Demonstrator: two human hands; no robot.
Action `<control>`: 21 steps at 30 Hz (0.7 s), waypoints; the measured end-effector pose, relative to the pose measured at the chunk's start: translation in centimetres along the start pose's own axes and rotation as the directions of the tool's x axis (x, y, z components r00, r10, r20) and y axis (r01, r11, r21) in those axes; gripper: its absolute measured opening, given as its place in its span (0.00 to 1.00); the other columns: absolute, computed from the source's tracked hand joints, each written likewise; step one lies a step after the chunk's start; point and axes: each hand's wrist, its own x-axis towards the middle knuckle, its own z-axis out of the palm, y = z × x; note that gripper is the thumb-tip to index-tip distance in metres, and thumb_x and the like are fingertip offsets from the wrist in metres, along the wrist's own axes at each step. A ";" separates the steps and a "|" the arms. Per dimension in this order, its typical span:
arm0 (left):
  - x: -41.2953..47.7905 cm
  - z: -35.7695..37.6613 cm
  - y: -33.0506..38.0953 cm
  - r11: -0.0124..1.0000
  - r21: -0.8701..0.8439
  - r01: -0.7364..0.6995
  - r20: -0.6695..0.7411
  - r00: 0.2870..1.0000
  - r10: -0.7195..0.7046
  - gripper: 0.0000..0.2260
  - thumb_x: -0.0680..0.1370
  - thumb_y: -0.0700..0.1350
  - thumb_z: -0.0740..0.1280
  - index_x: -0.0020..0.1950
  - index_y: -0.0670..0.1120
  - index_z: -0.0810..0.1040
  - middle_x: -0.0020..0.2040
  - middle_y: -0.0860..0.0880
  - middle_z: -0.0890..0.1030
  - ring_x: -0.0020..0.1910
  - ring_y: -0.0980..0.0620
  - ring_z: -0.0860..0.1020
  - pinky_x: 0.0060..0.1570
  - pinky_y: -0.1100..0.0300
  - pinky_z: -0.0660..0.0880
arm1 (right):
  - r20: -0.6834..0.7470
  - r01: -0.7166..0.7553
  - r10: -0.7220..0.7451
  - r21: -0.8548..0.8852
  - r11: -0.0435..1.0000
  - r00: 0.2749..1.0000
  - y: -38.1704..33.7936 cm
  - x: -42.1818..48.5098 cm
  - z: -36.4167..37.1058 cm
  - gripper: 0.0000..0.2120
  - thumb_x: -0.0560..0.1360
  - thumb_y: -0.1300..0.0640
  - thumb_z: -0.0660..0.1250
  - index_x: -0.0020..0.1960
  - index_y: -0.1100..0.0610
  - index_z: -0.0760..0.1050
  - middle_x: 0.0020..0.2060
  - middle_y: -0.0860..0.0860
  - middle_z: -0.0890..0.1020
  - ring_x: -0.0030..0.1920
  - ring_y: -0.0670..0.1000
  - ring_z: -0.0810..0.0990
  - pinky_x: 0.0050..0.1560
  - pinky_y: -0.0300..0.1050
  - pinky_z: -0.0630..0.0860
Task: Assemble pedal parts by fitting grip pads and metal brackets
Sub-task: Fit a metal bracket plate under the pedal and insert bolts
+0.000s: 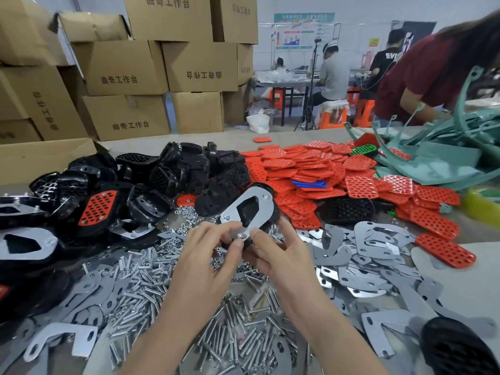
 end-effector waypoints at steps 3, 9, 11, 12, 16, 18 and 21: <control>0.1 0.1 -0.1 1.000 0.003 -0.005 -0.009 1.000 0.005 0.07 0.83 0.55 0.62 0.59 0.62 0.77 0.51 0.63 0.75 0.56 0.55 0.76 0.52 0.65 0.73 | -0.002 0.004 -0.004 -0.023 1.000 1.000 0.1 0.0 -0.1 0.12 0.81 0.59 0.70 0.56 0.42 0.83 0.53 0.59 0.87 0.56 0.59 0.87 0.59 0.49 0.83; 0.2 0.2 -0.1 0.999 -0.045 0.014 -0.046 0.999 -0.016 0.06 0.79 0.56 0.64 0.51 0.58 0.78 0.48 0.62 0.77 0.52 0.56 0.77 0.49 0.69 0.72 | -0.022 0.009 -0.009 -0.004 1.000 1.000 0.3 0.1 -0.1 0.12 0.81 0.60 0.70 0.60 0.45 0.81 0.52 0.60 0.87 0.55 0.59 0.87 0.59 0.49 0.83; 0.2 0.2 -0.1 0.996 -0.075 0.047 -0.063 0.997 -0.051 0.06 0.78 0.58 0.65 0.49 0.58 0.78 0.47 0.61 0.78 0.50 0.55 0.77 0.48 0.66 0.73 | -0.025 0.002 -0.002 -0.009 1.000 1.000 0.4 0.1 0.0 0.16 0.81 0.60 0.71 0.66 0.48 0.78 0.53 0.61 0.87 0.55 0.59 0.87 0.60 0.49 0.83; 0.1 0.2 -0.2 0.994 -0.086 0.061 -0.070 0.995 -0.067 0.06 0.77 0.59 0.65 0.47 0.58 0.77 0.47 0.61 0.78 0.49 0.55 0.78 0.47 0.65 0.74 | -0.023 -0.005 0.005 -0.009 1.000 1.000 0.6 0.1 0.0 0.19 0.81 0.59 0.71 0.70 0.49 0.76 0.53 0.61 0.87 0.55 0.59 0.87 0.61 0.50 0.82; 0.2 0.3 -0.2 0.997 -0.061 0.044 -0.055 0.997 -0.047 0.05 0.79 0.57 0.64 0.50 0.58 0.78 0.48 0.61 0.78 0.51 0.54 0.78 0.48 0.63 0.74 | -0.037 -0.007 0.008 0.017 1.000 0.999 0.7 0.2 0.0 0.22 0.80 0.59 0.72 0.73 0.49 0.73 0.50 0.57 0.87 0.54 0.58 0.88 0.62 0.53 0.82; 0.2 0.3 -0.2 1.000 -0.029 0.010 -0.017 1.000 -0.011 0.07 0.80 0.54 0.63 0.55 0.58 0.79 0.50 0.62 0.77 0.54 0.55 0.77 0.51 0.63 0.74 | -0.051 0.017 -0.017 0.000 1.000 0.999 0.4 0.2 0.0 0.13 0.81 0.60 0.71 0.61 0.44 0.81 0.43 0.55 0.87 0.52 0.58 0.88 0.60 0.51 0.83; 0.0 0.3 -0.2 1.000 -0.026 0.009 0.007 1.000 -0.009 0.09 0.81 0.53 0.63 0.61 0.61 0.77 0.51 0.62 0.76 0.55 0.54 0.76 0.51 0.61 0.73 | -0.052 0.006 -0.005 0.015 1.000 0.999 0.4 0.2 -0.2 0.13 0.81 0.60 0.71 0.64 0.49 0.80 0.49 0.59 0.87 0.54 0.59 0.87 0.61 0.52 0.82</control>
